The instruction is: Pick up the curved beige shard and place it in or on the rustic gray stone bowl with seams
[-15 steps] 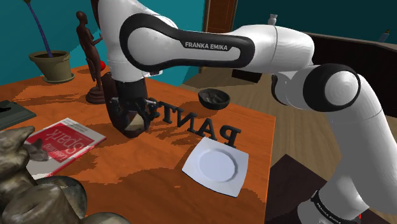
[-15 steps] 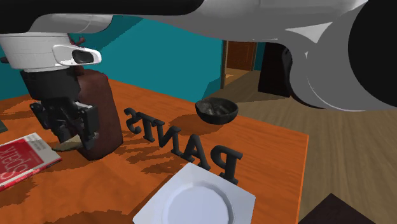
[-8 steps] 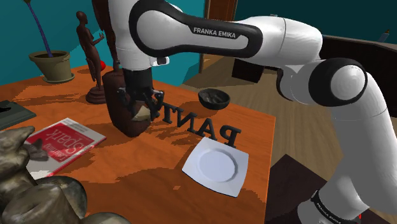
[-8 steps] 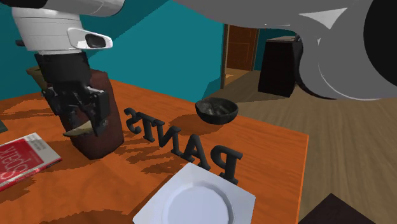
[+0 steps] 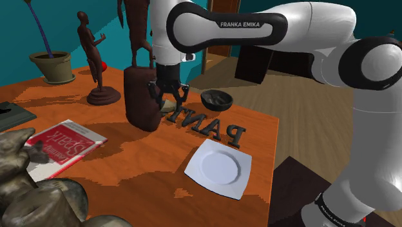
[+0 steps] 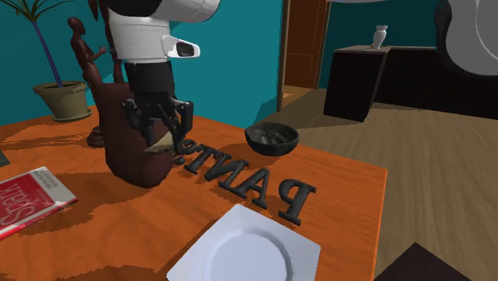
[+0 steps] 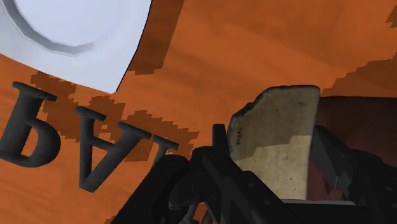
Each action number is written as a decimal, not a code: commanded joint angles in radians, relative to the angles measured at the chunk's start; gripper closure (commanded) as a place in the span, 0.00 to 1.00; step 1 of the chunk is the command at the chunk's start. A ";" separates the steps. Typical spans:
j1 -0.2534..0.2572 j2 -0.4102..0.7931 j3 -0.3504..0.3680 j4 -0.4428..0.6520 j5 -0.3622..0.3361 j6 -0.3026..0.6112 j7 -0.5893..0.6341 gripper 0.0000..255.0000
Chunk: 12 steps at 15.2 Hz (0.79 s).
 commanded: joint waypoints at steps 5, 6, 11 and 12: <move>-0.161 -0.099 -0.013 -0.126 0.059 0.040 -0.146 1.00; -0.184 -0.112 -0.017 -0.142 0.067 0.045 -0.169 1.00; -0.285 -0.163 -0.041 -0.197 0.100 0.062 -0.289 1.00; -0.303 -0.170 -0.047 -0.204 0.105 0.064 -0.312 1.00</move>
